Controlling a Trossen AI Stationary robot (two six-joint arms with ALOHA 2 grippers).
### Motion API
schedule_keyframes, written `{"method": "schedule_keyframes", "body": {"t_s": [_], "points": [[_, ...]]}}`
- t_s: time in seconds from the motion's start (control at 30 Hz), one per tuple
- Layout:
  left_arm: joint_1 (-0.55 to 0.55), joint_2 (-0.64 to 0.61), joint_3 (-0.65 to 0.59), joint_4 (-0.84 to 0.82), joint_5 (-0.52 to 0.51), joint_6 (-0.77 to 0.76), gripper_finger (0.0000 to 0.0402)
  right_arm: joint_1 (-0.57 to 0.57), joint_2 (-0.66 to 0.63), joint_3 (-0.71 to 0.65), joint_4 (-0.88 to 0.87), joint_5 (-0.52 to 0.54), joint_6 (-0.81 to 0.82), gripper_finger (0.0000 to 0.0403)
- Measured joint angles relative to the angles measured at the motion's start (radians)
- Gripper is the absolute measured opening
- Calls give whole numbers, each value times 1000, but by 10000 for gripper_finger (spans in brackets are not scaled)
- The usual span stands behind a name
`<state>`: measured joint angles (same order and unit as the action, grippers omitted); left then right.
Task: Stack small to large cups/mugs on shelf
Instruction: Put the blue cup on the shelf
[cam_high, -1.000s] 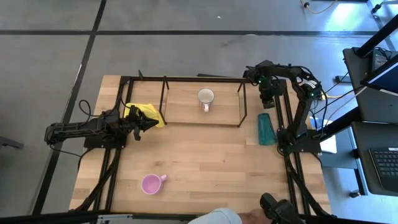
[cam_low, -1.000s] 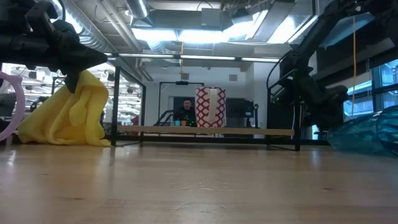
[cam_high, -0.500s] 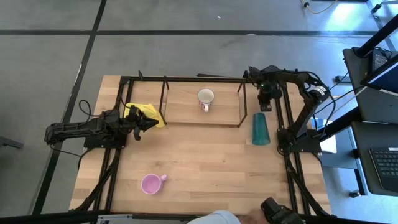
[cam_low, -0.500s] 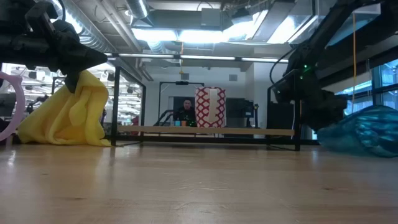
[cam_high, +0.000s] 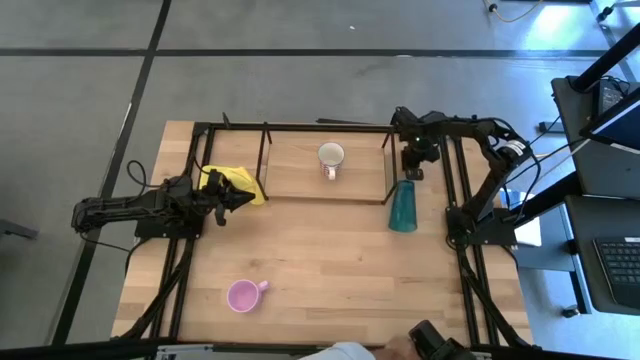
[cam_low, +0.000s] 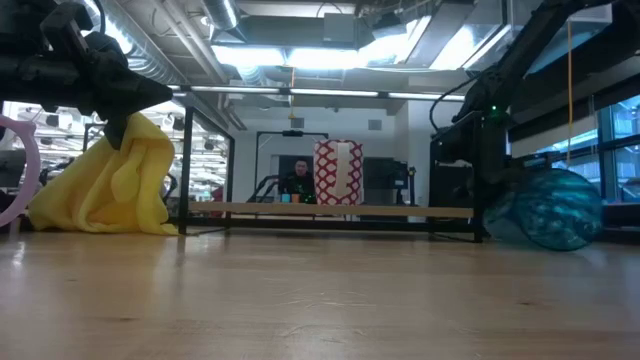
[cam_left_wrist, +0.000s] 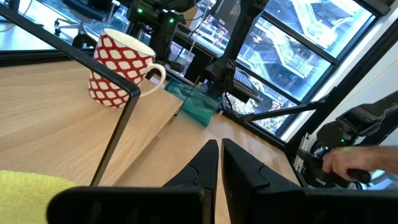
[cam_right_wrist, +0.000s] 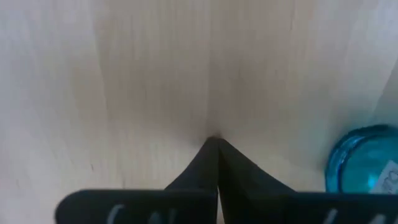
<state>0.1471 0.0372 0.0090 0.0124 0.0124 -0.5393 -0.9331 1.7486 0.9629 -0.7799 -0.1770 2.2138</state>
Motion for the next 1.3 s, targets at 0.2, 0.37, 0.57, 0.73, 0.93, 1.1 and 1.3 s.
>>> {"method": "schedule_keyframes", "body": {"t_s": [0.2, 0.37, 0.57, 0.73, 0.93, 1.1, 1.3], "points": [[0, 0, 0, 0, 0, 0, 14, 18, -13, -2, -37, -192, -9, 0], [0, 0, 0, 0, 0, 0, 14, 36, -12, -6, -72, -303, -31, 0], [0, 0, 0, 0, 0, 0, 14, 44, -16, -6, -158, -319, -32, 0], [0, 0, 0, 0, 0, 0, 14, 40, -45, -6, -194, -260, -9, 0], [0, 0, 0, 0, 0, 0, 14, 10, -123, -47, -202, -203, 7, 0], [0, 0, 0, 0, 0, 0, 14, 6, -234, -121, -180, -133, 22, 0], [0, 0, 0, 0, 0, 0, 14, 48, -281, -208, -150, -113, 31, 0]]}}
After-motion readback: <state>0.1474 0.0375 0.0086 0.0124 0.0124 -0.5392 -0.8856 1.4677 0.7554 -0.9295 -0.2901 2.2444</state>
